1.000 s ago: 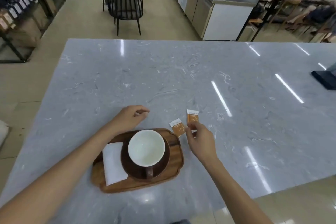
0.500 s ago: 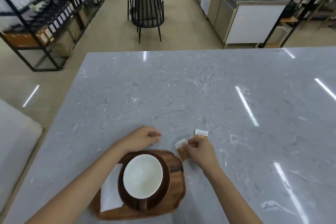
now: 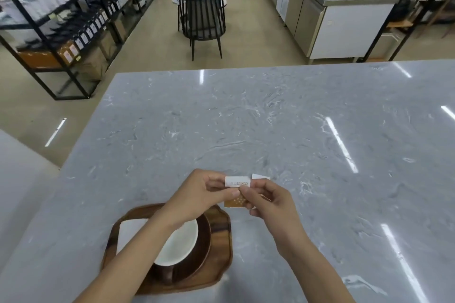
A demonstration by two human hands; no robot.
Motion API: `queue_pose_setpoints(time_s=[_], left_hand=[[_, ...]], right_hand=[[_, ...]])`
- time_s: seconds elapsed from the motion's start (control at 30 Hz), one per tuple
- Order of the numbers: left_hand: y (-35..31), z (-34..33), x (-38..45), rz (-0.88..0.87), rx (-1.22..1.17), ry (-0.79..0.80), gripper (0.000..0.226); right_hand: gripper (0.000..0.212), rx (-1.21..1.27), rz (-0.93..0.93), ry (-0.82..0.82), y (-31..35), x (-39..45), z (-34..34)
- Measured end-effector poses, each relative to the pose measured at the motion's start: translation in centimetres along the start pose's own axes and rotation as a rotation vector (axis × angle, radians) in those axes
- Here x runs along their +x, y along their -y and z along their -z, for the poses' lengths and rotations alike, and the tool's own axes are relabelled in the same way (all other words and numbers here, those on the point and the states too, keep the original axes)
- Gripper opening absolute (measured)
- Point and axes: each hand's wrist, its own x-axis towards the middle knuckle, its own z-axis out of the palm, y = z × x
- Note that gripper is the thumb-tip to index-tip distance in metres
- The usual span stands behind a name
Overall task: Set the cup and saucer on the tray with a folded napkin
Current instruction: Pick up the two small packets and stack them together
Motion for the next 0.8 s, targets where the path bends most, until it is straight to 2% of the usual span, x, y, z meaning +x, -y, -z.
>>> queue_pose_setpoints(time_s=[0.13,0.33,0.43,0.5,0.57,0.67,0.73,0.8], left_hand=[[0.2,-1.8,-1.3,-0.01,-0.058,-0.071,0.027],[0.9,-3.5,-2.8,0.028,-0.065,-0.191,0.026],[1.4,-3.7,-3.2,0.043,-0.092,-0.293,0.024],[1.5,-3.9,-3.4,0.047,-0.125,-0.343,0.023],[1.6,-4.2,-3.6,0.049,-0.134,-0.369,0.023],[2.0,-4.9,-3.9,0.06,-0.157,-0.382,0.021],[2.3,-5.4,-4.1,0.075,-0.168,-0.388,0.02],[2.5,-5.8,-4.3,0.091,-0.156,-0.388,0.02]], right_hand=[[0.017,0.037,-0.078,0.106,-0.1,-0.5,1.6],[0.015,-0.049,-0.075,0.187,-0.8,0.3,4.0],[0.01,-0.145,-0.023,0.02,-2.2,2.6,5.4],[0.006,-0.357,0.057,-0.143,-3.5,4.7,6.2],[0.029,-0.609,0.075,-0.155,-4.4,6.5,6.7],[0.065,-0.913,0.039,-0.067,-5.4,8.5,6.6],[0.068,-1.016,0.025,-0.038,-5.9,9.2,6.4],[0.064,-1.013,0.019,-0.026,-5.9,9.6,6.4]])
